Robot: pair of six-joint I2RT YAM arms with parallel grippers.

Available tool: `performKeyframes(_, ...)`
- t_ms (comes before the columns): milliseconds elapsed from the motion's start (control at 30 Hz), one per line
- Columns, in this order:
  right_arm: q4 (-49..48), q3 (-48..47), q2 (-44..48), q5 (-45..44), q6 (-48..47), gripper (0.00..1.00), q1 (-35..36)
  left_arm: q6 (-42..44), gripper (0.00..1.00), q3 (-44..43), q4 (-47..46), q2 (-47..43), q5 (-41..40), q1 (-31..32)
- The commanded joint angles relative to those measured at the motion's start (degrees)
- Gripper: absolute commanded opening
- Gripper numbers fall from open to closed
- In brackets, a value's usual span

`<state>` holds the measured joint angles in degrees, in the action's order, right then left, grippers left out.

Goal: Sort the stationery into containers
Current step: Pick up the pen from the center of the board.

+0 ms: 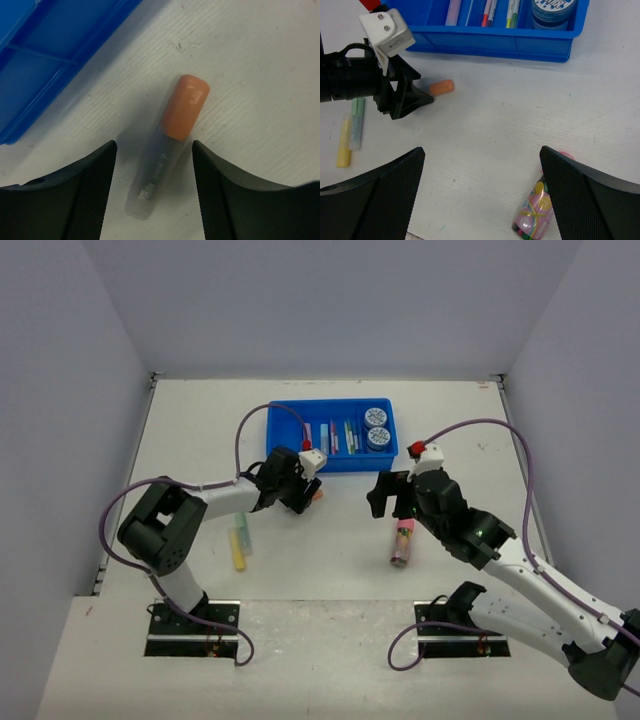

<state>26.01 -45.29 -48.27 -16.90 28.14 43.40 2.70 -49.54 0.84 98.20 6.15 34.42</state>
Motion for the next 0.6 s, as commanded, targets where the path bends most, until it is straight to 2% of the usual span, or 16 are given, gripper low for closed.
performKeyframes(0, -3.0, 0.0, 0.7, 1.1, -1.6, 0.99, -0.4, 0.2, 0.58, 0.4, -1.7, 1.2, 4.5, -0.3)
performKeyframes(100, -3.1, 0.0, 1.2, 1.2, -1.8, 0.99, -0.4, -0.6, 0.46, 0.8, -1.0, 1.4, 5.3, -0.2)
performKeyframes(200, -3.0, -0.1, 1.6, 1.2, -1.9, 0.99, -0.5, -1.4, 0.25, 0.0, 1.5, 1.4, 3.2, 1.0)
performKeyframes(367, -3.0, 0.1, 2.1, 1.1, -2.0, 0.99, -0.6, -2.1, 0.0, -3.7, 7.6, 1.3, 3.6, 2.0)
performKeyframes(500, -3.0, -0.1, 2.0, 1.3, -2.1, 0.99, -0.7, -2.1, 0.0, -4.0, 9.0, -3.1, 4.9, 3.5)
performKeyframes(567, -3.0, -0.2, 1.7, 1.2, -2.1, 0.99, -0.9, -4.3, 0.0, -3.9, 8.7, -8.5, 7.8, 4.3)
